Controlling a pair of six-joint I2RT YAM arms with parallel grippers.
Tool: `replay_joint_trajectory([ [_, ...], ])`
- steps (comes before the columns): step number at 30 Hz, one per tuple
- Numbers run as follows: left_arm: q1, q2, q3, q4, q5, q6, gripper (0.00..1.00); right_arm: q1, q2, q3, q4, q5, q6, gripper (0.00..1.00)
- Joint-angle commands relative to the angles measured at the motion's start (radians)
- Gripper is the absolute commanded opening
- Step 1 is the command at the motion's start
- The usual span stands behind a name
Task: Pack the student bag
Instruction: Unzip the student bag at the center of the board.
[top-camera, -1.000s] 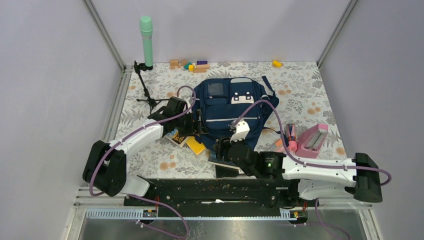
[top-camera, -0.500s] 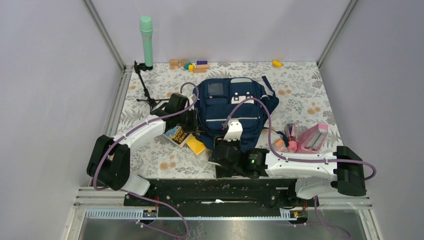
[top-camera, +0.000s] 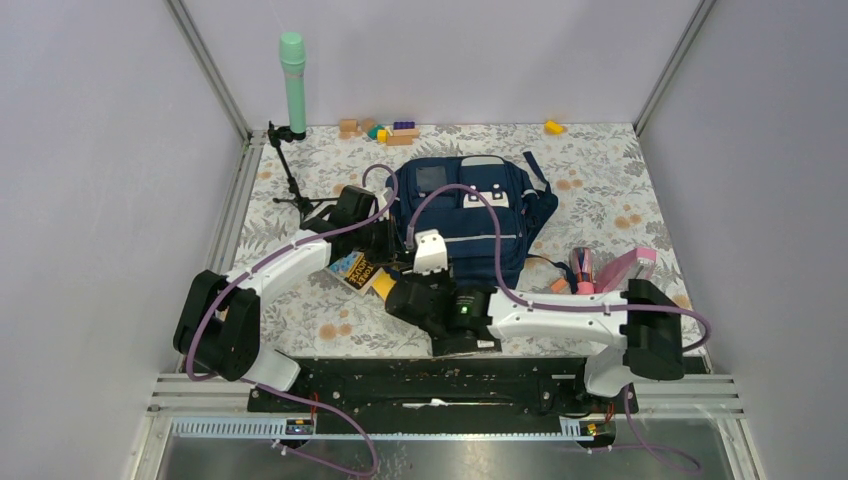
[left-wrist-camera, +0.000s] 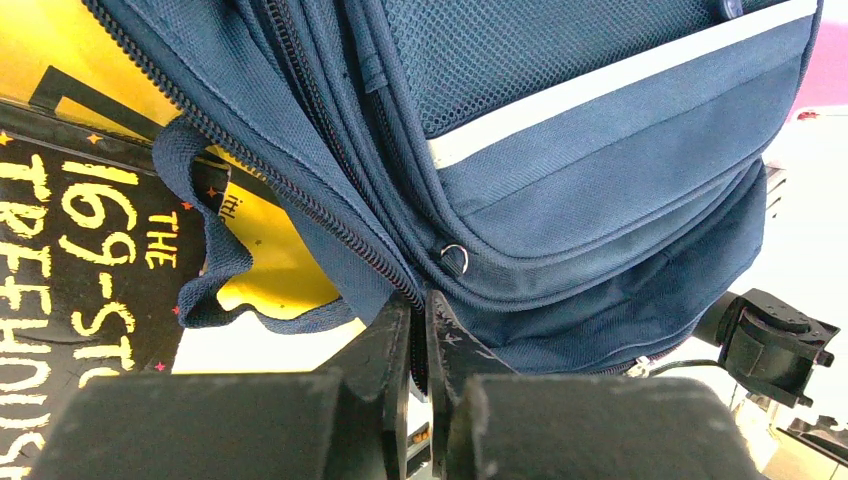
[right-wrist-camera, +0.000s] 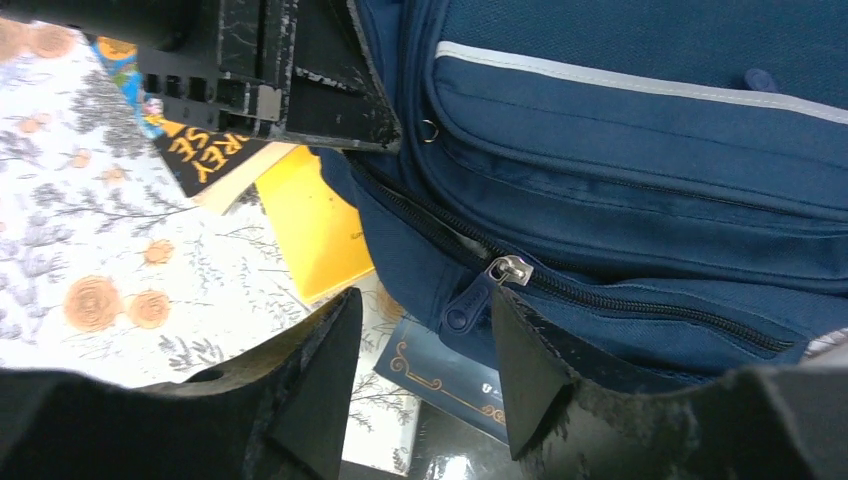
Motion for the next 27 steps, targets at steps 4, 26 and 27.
replay_joint_trajectory([
  [4,0.002,-0.055,-0.004,0.059,0.049,0.011,0.04,0.005,0.059,0.069,-0.205,0.112,0.063,0.54],
  [26,0.002,-0.05,-0.001,0.051,0.04,0.019,0.04,-0.044,0.129,0.102,-0.223,0.118,0.035,0.46],
  [27,0.001,-0.048,-0.001,0.051,0.04,0.019,0.04,-0.045,0.131,0.106,-0.224,0.117,0.034,0.46],
])
